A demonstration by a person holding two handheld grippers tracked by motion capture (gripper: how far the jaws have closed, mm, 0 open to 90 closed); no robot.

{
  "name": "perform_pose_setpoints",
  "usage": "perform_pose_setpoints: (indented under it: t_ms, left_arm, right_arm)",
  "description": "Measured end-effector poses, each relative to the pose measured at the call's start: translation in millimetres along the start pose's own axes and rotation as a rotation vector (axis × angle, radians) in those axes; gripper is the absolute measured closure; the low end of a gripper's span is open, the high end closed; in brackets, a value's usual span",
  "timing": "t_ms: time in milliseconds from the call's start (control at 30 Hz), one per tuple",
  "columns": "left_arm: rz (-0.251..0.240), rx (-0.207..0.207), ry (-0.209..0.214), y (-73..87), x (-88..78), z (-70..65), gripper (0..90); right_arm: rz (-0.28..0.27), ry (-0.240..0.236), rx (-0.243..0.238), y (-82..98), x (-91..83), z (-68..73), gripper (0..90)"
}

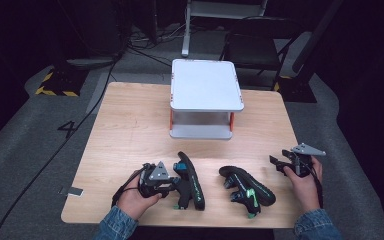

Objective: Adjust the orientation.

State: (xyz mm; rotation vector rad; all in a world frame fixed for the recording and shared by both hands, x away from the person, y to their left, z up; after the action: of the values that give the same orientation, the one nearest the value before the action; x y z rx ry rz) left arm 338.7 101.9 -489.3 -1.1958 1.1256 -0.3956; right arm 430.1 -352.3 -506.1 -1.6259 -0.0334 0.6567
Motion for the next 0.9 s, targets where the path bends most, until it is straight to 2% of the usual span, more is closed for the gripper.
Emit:
perform_pose_setpoints:
  t_ms: [67,100,133,200,233,267,300,333,500,533,567,600,633,667,700,733,800,900]
  left_arm:
    - [-0.018,0.0,-0.035,-4.0,-8.2,5.0,78.3]
    - [-0.018,0.0,-0.035,-4.0,-8.2,5.0,79.6]
    - [-0.04,0.009,-0.073,-6.8,-16.2,10.4,80.8]
    - [-0.042,0.021,-0.112,-10.1,-24.5,14.5,81.5]
    - [-0.035,0.029,-0.133,-11.9,-28.4,16.0,81.6]
    - [-0.035,0.029,-0.133,-11.9,-28.4,16.0,81.5]
    - [-0.026,0.04,-0.157,-13.6,-32.1,17.4,81.5]
    - [-0.01,0.059,-0.212,-16.0,-38.7,20.2,81.6]
    - [-0.001,0.066,-0.321,-17.7,-49.7,32.4,81.6]
    - [-0.001,0.066,-0.321,-17.7,-49.7,32.4,81.5]
    - [0.007,0.067,-0.347,-17.5,-49.8,35.3,81.5]
    - [0.028,0.069,-0.391,-16.6,-47.9,40.6,81.4]
    - [0.028,0.069,-0.391,-16.6,-47.9,40.6,81.3]
    - [0.039,0.063,-0.418,-15.8,-44.8,45.8,81.3]
    - [0.039,0.063,-0.418,-15.8,-44.8,45.8,81.3]
    - [0.015,0.032,-0.417,-17.1,-42.9,49.6,81.2]
    - [0.013,0.027,-0.422,-17.7,-42.3,51.0,81.2]
    - [0.001,0.006,-0.401,-18.6,-40.2,52.7,81.1]
  right_arm:
    - [0.006,-0.002,-0.002,1.1,0.5,0.0,36.3]
    - [0.006,-0.002,-0.002,1.1,0.5,0.0,36.3]
    - [0.01,-0.002,0.001,2.0,0.7,-0.2,36.4]
    - [0.009,-0.001,0.0,1.9,0.6,-0.2,36.5]
    - [0.007,-0.001,0.0,1.7,0.5,-0.1,36.5]
    - [0.007,-0.001,0.0,1.7,0.5,-0.1,36.5]
    - [0.005,0.0,0.0,1.6,0.5,0.3,36.6]
    - [0.006,-0.001,-0.001,1.7,0.8,0.4,36.6]
    - [0.009,-0.001,-0.009,2.3,1.2,1.1,36.6]
    - [0.009,-0.001,-0.009,2.3,1.2,1.1,36.6]
    - [0.01,0.002,-0.008,2.8,1.0,1.5,36.6]
    - [0.012,0.003,-0.01,4.1,0.1,1.7,36.6]
    - [0.012,0.003,-0.01,4.1,0.1,1.7,36.6]
    - [0.015,0.006,-0.012,5.7,-2.2,1.6,36.6]
    - [0.015,0.006,-0.012,5.7,-2.2,1.6,36.6]
    - [0.014,0.014,-0.009,7.1,-5.3,0.8,36.6]
    - [0.015,0.017,-0.009,8.0,-6.9,-0.1,36.6]
    - [0.015,0.03,-0.003,10.7,-11.8,-3.8,36.6]
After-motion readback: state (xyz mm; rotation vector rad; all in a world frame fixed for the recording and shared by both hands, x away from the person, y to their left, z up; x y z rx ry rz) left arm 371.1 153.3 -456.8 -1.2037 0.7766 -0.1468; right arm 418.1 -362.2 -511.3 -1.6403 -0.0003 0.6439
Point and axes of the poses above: each handheld gripper's, and its own axes: x roughly forward along the jaws, y roughly out of its underside, z roughly to its left, the point moved 4 cm from there along x, roughly forward along the jaws, and after that the axes turned 14 degrees about -z, right-handed, at the moved point
